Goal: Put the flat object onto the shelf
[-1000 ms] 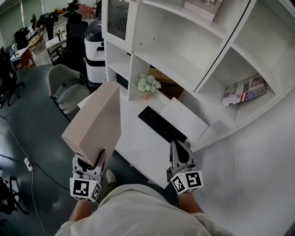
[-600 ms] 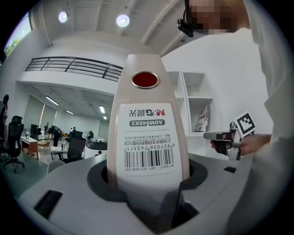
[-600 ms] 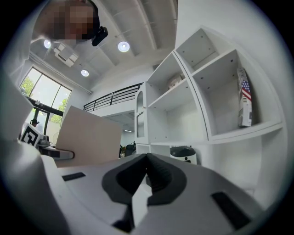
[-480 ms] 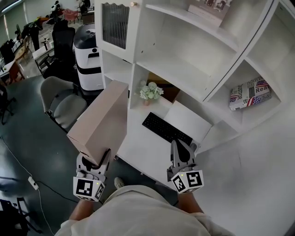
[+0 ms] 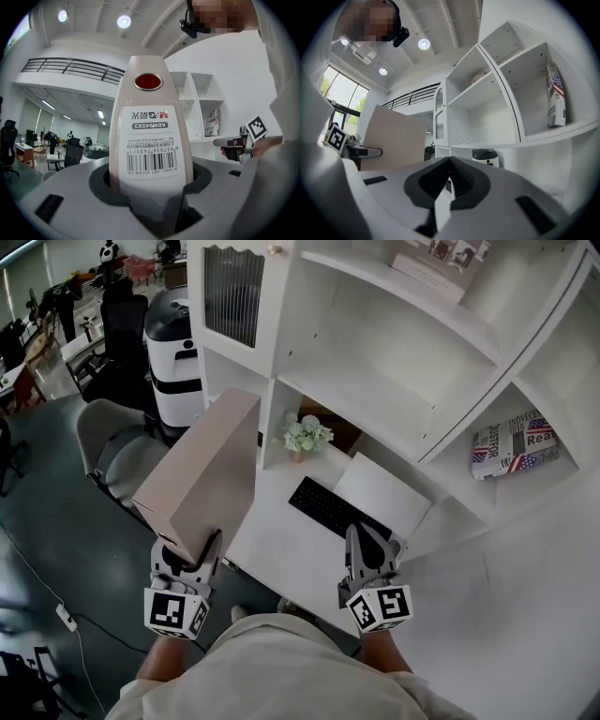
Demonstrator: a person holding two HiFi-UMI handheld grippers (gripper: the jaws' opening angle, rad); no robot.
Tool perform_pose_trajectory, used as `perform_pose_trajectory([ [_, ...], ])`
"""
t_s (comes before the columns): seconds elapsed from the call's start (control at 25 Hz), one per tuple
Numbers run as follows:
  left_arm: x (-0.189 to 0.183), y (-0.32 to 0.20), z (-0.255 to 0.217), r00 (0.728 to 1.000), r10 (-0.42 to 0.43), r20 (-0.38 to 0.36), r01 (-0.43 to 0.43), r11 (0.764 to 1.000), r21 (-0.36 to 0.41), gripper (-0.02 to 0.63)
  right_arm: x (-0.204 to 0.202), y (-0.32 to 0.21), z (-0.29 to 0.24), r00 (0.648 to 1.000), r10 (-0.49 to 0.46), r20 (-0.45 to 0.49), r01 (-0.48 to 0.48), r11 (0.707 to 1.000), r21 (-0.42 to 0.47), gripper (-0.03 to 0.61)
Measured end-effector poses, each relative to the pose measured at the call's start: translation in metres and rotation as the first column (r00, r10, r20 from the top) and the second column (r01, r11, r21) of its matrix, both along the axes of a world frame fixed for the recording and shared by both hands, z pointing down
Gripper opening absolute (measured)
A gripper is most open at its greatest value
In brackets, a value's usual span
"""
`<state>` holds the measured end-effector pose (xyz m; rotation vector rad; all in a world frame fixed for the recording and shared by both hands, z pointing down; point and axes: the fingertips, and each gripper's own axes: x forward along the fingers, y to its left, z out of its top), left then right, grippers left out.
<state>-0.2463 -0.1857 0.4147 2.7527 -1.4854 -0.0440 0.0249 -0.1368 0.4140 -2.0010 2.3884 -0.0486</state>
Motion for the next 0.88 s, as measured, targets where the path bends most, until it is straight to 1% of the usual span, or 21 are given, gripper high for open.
perform_pose_trajectory([
  [0.12, 0.011, -0.015, -0.014, 1.0, 0.008, 0.02, -0.009, 0.999, 0.038, 0.27, 0.012, -0.01, -0.009, 1.0, 0.009, -0.001, -0.009, 1.0, 0.019, 0.003],
  [0.28, 0.031, -0.034, -0.038, 0.997, 0.024, 0.069, -0.033, 0.992, 0.122, 0.27, 0.031, -0.014, -0.018, 0.999, 0.04, 0.001, -0.04, 0.998, 0.043, 0.003],
  [0.4, 0.046, -0.047, -0.056, 0.993, 0.039, 0.114, -0.059, 0.982, 0.181, 0.269, 0.05, -0.011, -0.017, 0.997, 0.079, 0.006, -0.079, 0.996, 0.041, 0.003],
  [0.52, 0.06, -0.056, -0.07, 0.985, 0.052, 0.162, -0.086, 0.974, 0.211, 0.268, 0.066, -0.006, -0.014, 0.993, 0.118, 0.014, -0.118, 0.992, 0.034, 0.003],
  [0.68, 0.079, -0.07, -0.089, 0.967, 0.056, 0.25, -0.127, 0.952, 0.278, 0.267, 0.084, 0.003, -0.014, 0.986, 0.163, 0.024, -0.164, 0.986, 0.038, 0.003],
  [0.72, 0.084, -0.072, -0.094, 0.957, 0.055, 0.284, -0.145, 0.941, 0.307, 0.267, 0.088, 0.005, -0.014, 0.984, 0.174, 0.025, -0.175, 0.984, 0.038, 0.003],
  [0.76, 0.091, -0.074, -0.101, 0.942, 0.049, 0.332, -0.172, 0.92, 0.352, 0.267, 0.092, 0.007, -0.013, 0.982, 0.185, 0.025, -0.185, 0.982, 0.037, 0.003],
  [0.84, 0.104, -0.076, -0.115, 0.902, 0.023, 0.432, -0.233, 0.866, 0.442, 0.265, 0.099, 0.011, -0.011, 0.979, 0.204, 0.028, -0.205, 0.978, 0.035, 0.003],
  [0.88, 0.11, -0.077, -0.12, 0.886, 0.007, 0.465, -0.252, 0.847, 0.469, 0.265, 0.102, 0.013, -0.01, 0.977, 0.212, 0.03, -0.213, 0.977, 0.034, 0.003],
])
